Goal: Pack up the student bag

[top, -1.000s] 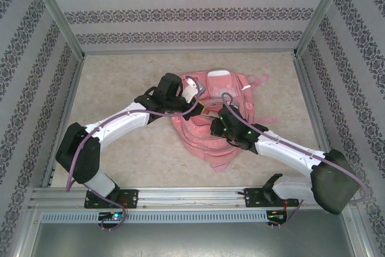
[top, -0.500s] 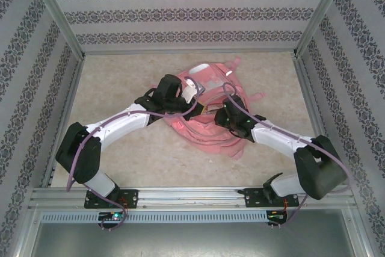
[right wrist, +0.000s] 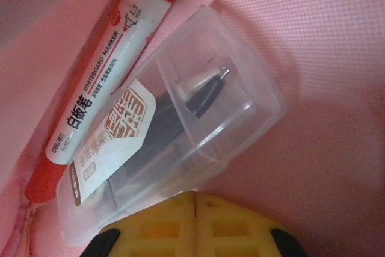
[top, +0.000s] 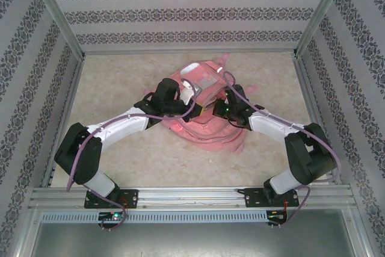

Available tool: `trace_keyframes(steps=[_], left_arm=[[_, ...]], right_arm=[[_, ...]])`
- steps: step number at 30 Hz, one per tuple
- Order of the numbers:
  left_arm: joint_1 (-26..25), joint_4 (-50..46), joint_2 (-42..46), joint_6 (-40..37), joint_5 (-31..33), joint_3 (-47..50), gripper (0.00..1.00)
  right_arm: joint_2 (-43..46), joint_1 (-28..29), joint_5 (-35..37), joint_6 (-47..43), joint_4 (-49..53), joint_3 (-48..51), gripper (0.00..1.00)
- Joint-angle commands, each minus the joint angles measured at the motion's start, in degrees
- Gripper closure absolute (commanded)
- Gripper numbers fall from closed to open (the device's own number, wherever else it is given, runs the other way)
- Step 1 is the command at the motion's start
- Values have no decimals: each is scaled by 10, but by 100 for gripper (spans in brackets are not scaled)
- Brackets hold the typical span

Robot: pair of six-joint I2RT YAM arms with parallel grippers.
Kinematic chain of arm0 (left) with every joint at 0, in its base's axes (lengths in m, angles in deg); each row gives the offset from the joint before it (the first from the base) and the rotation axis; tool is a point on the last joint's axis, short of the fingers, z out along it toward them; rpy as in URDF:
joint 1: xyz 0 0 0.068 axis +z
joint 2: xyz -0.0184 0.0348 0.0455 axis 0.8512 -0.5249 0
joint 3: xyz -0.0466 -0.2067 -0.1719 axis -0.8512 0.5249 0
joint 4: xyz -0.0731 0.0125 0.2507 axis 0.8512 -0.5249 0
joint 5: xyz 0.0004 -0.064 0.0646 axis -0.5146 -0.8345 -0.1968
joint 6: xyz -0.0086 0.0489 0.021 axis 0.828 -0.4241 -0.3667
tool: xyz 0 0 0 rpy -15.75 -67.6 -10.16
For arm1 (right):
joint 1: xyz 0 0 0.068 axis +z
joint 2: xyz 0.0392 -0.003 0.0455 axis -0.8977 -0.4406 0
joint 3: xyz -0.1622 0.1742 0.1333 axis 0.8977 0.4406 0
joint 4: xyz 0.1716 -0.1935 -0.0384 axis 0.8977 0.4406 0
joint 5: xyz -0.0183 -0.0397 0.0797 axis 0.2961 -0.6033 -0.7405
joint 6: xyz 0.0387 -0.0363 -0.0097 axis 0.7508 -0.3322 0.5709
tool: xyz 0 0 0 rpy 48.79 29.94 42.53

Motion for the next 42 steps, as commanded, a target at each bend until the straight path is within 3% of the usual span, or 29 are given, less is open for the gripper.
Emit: trace_keyframes(steps=[1, 8, 11, 13, 19, 23, 26, 30, 32, 35, 39, 42], left_arm=[[-16, 51, 39, 13, -61, 1, 100], [-23, 73, 30, 40, -62, -4, 100], [-24, 60, 24, 68, -8, -10, 99], [-23, 16, 16, 82, 51, -26, 77], [-19, -156, -12, -15, 94, -100, 46], [-8, -205, -19, -96, 141, -107, 39], [6, -229, -51, -114, 211, -133, 40], [27, -299, -147, -136, 219, -220, 39], [37, -327, -200, -128, 217, -260, 35], [52, -363, -264, -109, 221, -312, 38], [54, -359, -288, -89, 214, -297, 42], [53, -327, -254, -33, 183, -220, 45]], right_arm=[[-30, -13, 2, 49, -48, -25, 100], [-49, -18, -37, 36, -112, -41, 93], [-31, -31, -28, 15, -84, -42, 88], [-13, -48, -32, 16, -59, -31, 82], [80, -96, -49, -7, 70, 19, 71], [147, -118, -33, -50, 169, 32, 68], [182, -136, -22, -83, 234, 26, 67], [197, -144, -29, -125, 271, 6, 66], [189, -144, -34, -133, 270, -4, 66], [157, -145, -60, -124, 241, -13, 66], [89, -145, -104, -114, 195, -33, 69], [38, -145, -103, -119, 170, -44, 72]])
